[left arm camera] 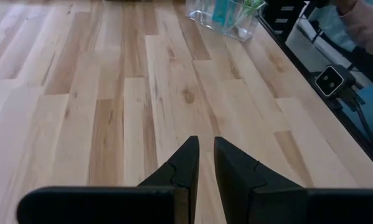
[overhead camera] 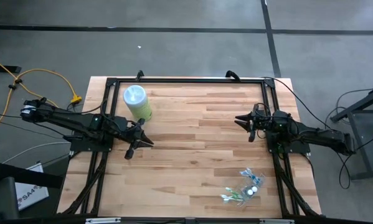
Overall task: Pick & Place toothbrushing station
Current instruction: Return to Home Position
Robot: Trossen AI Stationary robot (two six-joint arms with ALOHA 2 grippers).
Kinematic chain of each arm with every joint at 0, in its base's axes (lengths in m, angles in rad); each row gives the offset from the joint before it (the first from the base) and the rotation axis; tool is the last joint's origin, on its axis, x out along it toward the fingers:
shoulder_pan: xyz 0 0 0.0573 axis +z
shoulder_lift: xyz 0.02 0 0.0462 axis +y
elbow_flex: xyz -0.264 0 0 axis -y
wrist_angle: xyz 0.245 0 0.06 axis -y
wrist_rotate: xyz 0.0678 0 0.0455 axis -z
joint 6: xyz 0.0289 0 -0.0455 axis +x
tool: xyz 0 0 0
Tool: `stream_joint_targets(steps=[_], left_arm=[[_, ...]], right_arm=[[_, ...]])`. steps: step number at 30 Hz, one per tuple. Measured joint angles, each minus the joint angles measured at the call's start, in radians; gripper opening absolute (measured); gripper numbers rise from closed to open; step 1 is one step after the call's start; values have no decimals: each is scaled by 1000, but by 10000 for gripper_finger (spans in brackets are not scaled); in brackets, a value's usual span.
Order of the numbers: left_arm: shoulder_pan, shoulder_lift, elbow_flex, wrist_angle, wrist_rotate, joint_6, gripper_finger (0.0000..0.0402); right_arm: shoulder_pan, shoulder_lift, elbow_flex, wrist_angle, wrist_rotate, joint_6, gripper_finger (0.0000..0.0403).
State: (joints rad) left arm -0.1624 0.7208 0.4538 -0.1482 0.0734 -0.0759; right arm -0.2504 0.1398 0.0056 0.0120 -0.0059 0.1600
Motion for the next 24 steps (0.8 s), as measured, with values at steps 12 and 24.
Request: stream_joint_targets(steps=[12,24], left_arm=[[-5,-144,0,-6,104,102,44],[-58,-353,-100,-77,89,72,44]], right_arm=[[0,0,0,4,0,0,90],[0,0,0,10,-1,0,90]])
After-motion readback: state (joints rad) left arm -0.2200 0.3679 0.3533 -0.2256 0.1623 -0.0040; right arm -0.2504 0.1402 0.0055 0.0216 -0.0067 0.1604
